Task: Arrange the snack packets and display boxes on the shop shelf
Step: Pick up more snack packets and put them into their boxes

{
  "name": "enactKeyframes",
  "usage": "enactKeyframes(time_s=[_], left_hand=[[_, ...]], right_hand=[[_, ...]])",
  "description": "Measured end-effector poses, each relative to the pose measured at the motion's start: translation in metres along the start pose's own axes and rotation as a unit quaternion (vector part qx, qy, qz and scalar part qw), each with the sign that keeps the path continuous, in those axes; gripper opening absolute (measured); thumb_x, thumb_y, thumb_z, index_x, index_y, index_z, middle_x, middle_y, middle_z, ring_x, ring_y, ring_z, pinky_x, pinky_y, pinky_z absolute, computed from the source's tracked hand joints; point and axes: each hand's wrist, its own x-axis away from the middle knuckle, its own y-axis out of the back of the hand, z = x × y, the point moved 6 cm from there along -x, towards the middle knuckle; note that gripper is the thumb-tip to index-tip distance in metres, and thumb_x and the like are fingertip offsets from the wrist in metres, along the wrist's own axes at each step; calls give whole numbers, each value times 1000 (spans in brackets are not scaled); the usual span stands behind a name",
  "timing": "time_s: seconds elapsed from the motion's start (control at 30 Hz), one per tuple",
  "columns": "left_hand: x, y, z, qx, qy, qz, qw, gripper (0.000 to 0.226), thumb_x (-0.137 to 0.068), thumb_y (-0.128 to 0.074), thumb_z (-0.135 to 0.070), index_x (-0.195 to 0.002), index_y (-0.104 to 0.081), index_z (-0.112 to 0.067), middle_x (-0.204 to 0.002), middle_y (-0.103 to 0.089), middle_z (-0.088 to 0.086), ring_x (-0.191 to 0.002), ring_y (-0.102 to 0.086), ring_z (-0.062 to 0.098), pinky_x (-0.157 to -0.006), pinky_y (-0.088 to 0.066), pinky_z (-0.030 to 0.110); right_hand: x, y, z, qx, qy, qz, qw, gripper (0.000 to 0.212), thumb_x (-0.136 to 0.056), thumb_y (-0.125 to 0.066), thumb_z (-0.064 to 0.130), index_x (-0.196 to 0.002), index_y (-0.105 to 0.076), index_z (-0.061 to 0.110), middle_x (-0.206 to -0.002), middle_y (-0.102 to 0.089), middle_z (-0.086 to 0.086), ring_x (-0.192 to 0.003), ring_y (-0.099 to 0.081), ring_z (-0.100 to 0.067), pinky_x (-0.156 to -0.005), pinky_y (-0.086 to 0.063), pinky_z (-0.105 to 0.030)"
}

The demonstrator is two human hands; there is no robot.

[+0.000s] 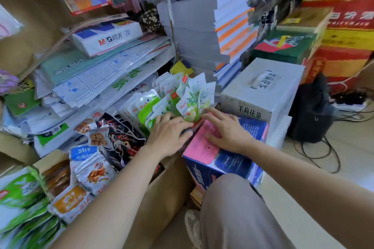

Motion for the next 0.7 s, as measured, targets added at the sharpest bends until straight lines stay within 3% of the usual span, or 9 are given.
enactKeyframes(time_s=[0.1, 0.33, 0.43, 0.53, 0.7], left_hand=[[-8, 1, 12, 34, 18, 33, 999, 39, -102, -38, -57, -126, -65, -44, -135, -61, -17, -129, -38, 26, -99, -29, 41], [-19, 8, 28, 92, 38, 5, 995, 27, -81, -77, -50, -107, -72, -46, -106, -65, -16, -118, -47, 19, -94, -38, 36], [-17, 11, 30, 96, 49, -25, 994, 22, -78, -80, -46, -99, -74, -41, -96, -56, -14, -111, -51, 17, -92, -42, 35], [-17, 9, 29, 77, 43, -8, 996, 10, -81, -77, -45, -84, -79, -35, -88, -56, -18, -110, -49, 17, -95, -42, 39], [-18, 8, 34, 107, 37, -35, 993, 14, -90, -71, -32, -78, -75, -26, -103, -73, -10, -105, -58, 19, -88, -48, 38]], right_hand=[[1, -3, -3, -15, 12, -10, 1000, 62, -88, -62, 48, -144, -40, 35, -159, -29, 9, -143, -33, -16, -111, -29, -48], [2, -7, -7, -14, 17, -11, 1000, 55, -90, -58, 50, -140, -39, 40, -159, -26, 11, -144, -33, -16, -113, -29, -50], [2, -8, -7, -14, 18, -8, 1000, 53, -92, -57, 51, -140, -39, 42, -160, -25, 12, -145, -32, -16, -114, -27, -51], [1, -7, -9, -21, 14, -8, 1000, 51, -92, -56, 51, -140, -41, 43, -159, -26, 13, -146, -31, -15, -115, -27, -53], [3, -4, -8, -28, 11, -13, 999, 52, -94, -58, 44, -143, -41, 45, -162, -25, 11, -147, -28, -14, -117, -22, -49]])
